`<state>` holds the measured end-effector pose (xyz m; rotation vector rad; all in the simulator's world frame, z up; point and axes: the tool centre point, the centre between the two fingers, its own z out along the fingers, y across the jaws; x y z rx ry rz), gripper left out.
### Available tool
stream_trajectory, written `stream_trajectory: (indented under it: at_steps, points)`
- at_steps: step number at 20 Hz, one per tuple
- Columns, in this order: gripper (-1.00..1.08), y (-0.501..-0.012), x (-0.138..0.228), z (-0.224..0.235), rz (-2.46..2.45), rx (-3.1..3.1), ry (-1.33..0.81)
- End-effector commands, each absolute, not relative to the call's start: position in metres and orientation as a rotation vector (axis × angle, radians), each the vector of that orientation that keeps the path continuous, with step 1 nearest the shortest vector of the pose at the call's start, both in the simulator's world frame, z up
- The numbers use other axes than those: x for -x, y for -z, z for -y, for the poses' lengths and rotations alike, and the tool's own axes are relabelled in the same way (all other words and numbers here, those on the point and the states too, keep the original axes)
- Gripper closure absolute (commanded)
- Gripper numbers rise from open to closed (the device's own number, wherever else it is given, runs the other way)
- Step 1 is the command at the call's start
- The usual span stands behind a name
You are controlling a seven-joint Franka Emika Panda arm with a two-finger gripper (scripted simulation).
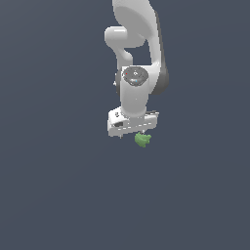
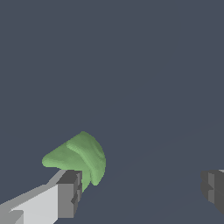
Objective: Pick up the object and move it to a goal position.
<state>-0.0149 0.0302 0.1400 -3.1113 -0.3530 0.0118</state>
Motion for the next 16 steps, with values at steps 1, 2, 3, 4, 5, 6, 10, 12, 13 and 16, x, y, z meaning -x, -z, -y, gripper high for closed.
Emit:
stream_trajectory:
  at_steps: [1,2,3,4,5,6,10,12,13,16]
  points:
    - [-0.92,-0.134,0.019,-0.038,0.467,3.099,-0.011]
    - [-0.92,-0.131,0.021,-0.041,0.518,3.092,-0.011]
    - [-0.92,-0.129,0.023,-0.044,0.573,3.083,-0.01]
    - [-0.92,-0.126,0.026,-0.048,0.629,3.073,-0.01]
    - [-0.92,-0.123,0.028,-0.052,0.686,3.062,-0.009]
    - [-0.92,-0.12,0.03,-0.056,0.743,3.049,-0.008]
    - [-0.92,-0.111,0.039,-0.069,0.94,2.997,-0.006]
    - [-0.92,-0.107,0.043,-0.074,1.02,2.971,-0.005]
    - [-0.92,-0.105,0.045,-0.076,1.056,2.958,-0.004]
    - [-0.92,-0.101,0.049,-0.083,1.145,2.925,-0.002]
